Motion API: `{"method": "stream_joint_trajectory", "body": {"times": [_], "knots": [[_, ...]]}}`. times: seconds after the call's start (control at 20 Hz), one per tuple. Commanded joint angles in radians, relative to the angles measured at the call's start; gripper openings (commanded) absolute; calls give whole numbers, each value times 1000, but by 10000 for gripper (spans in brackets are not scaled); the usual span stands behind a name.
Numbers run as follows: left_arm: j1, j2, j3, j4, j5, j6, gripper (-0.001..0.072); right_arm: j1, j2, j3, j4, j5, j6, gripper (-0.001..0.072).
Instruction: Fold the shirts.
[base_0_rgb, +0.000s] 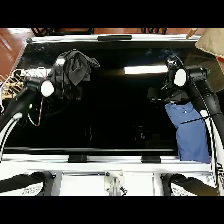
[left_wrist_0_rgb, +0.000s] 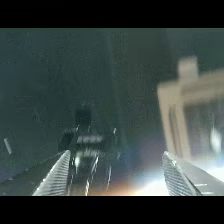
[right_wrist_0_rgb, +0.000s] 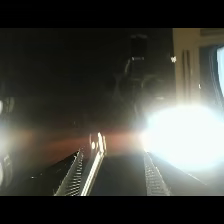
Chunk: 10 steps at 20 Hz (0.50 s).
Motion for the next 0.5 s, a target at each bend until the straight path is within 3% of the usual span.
{"method": "stream_joint_trajectory", "body": {"times": [0.0, 0.25, 0.45], "knots": [[84, -190, 266, -9, 46, -38, 658, 0, -1, 1, 11, -40, -14, 494], [177, -556, 716, -9, -3, -38, 664, 1, -1, 1, 66, -34, -45, 493], [210, -697, 782, 22, 42, -38, 664, 1, -1, 1, 105, -34, -45, 494]]}}
